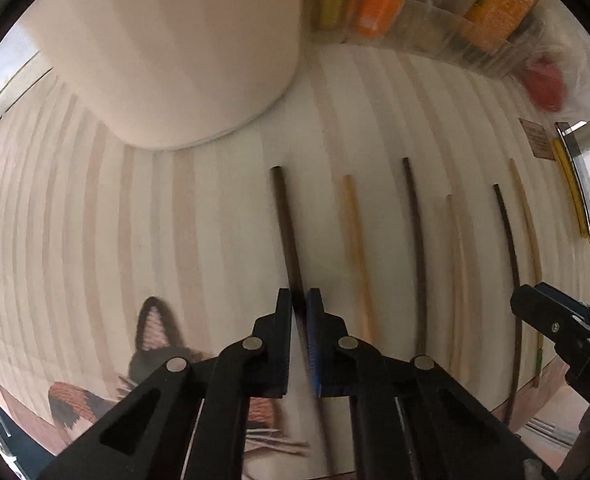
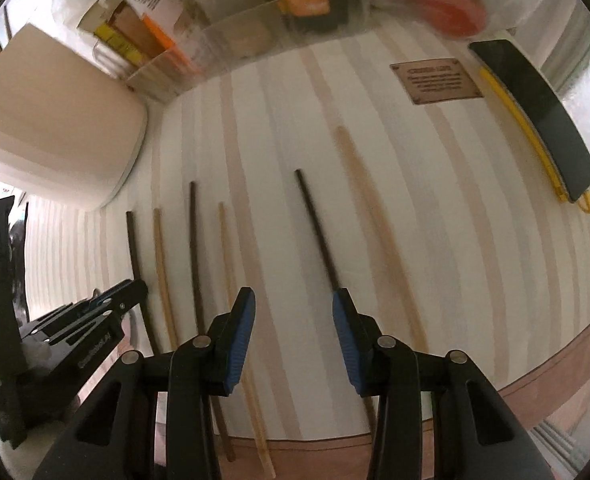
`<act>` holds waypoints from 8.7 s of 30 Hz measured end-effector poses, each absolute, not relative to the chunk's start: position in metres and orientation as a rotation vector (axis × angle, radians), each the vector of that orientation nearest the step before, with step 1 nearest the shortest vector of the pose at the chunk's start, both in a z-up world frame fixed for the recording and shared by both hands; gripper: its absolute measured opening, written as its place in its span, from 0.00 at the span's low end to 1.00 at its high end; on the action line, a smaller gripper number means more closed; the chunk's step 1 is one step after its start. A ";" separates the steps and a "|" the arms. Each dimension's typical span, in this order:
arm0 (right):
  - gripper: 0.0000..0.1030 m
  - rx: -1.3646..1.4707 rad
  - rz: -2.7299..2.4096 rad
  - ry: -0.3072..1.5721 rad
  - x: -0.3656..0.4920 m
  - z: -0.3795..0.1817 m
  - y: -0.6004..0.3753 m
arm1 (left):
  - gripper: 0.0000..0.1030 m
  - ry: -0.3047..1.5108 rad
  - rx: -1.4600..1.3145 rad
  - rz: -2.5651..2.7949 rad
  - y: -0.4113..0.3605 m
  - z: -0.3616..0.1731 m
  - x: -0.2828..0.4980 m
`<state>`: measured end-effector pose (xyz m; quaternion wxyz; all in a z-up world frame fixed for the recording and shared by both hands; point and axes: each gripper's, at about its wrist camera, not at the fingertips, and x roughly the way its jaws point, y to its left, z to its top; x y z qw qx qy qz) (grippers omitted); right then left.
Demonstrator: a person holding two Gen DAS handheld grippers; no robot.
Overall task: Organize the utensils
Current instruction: 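Grasp a light wooden chopstick with the right tool while the left tool grasps a dark one, then lift both chopsticks and carry them over the cream holder, then lower the chopsticks into the holder and open both tools, then grasp a dark chopstick with the right tool while the left tool grasps a wooden one, then lift both chopsticks and carry them toward the cream holder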
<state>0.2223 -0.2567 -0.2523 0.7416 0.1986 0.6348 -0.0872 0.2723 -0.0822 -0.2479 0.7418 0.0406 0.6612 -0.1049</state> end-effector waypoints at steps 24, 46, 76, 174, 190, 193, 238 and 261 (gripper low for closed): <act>0.07 0.082 -0.158 1.596 0.258 -0.270 -0.207 | 0.05 1.489 0.050 -0.138 -0.017 -0.246 0.252; 0.09 0.055 -0.156 1.629 0.262 -0.273 -0.205 | 0.05 1.495 0.129 -0.142 -0.032 -0.248 0.255; 0.06 0.174 0.034 1.017 0.241 -0.121 -0.197 | 0.03 1.055 -0.003 -0.184 0.013 -0.074 0.253; 0.36 0.313 -0.164 1.334 0.229 -0.192 -0.318 | 0.57 1.446 0.096 -0.216 -0.098 -0.219 0.284; 0.20 0.079 -0.170 1.555 0.218 -0.266 -0.287 | 0.04 1.506 0.140 -0.171 -0.047 -0.246 0.271; 0.09 0.115 -0.163 1.562 0.217 -0.269 -0.286 | 0.04 1.541 0.078 -0.156 -0.025 -0.248 0.274; 0.06 0.138 -0.143 1.738 0.271 -0.299 -0.236 | 0.07 1.595 0.058 -0.207 -0.013 -0.260 0.247; 0.05 0.170 -0.086 1.381 0.240 -0.225 -0.183 | 0.04 1.301 0.050 -0.208 0.008 -0.144 0.251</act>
